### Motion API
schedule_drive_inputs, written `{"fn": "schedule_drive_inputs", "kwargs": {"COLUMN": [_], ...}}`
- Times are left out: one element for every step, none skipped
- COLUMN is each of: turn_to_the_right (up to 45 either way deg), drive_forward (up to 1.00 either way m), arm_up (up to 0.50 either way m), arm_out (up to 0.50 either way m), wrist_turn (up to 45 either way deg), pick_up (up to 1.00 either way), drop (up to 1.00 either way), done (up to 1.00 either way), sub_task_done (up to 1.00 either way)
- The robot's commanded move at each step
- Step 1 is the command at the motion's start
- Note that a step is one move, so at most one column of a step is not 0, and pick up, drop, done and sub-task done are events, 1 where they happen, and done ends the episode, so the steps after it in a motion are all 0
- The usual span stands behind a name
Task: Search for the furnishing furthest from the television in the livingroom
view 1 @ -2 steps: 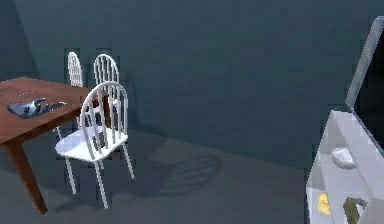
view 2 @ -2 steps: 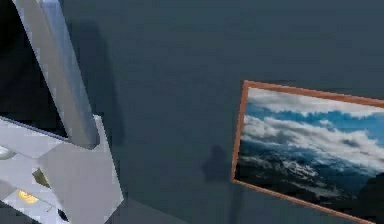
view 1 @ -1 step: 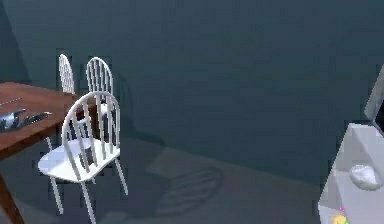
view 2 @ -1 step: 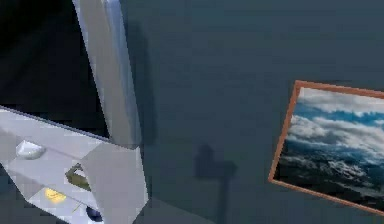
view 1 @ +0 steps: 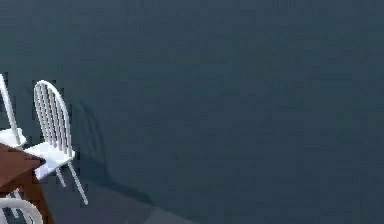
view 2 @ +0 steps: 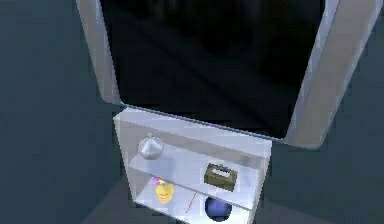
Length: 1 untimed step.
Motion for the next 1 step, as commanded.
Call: {"fn": "schedule_drive_inputs", "kwargs": {"turn_to_the_right": [39.0], "drive_forward": [0.0], "arm_up": [0.0], "arm_out": [0.0], "wrist_turn": [0.0], "pick_up": [0.0], "drop": [0.0], "done": [0.0], "sub_task_done": [0.0]}}
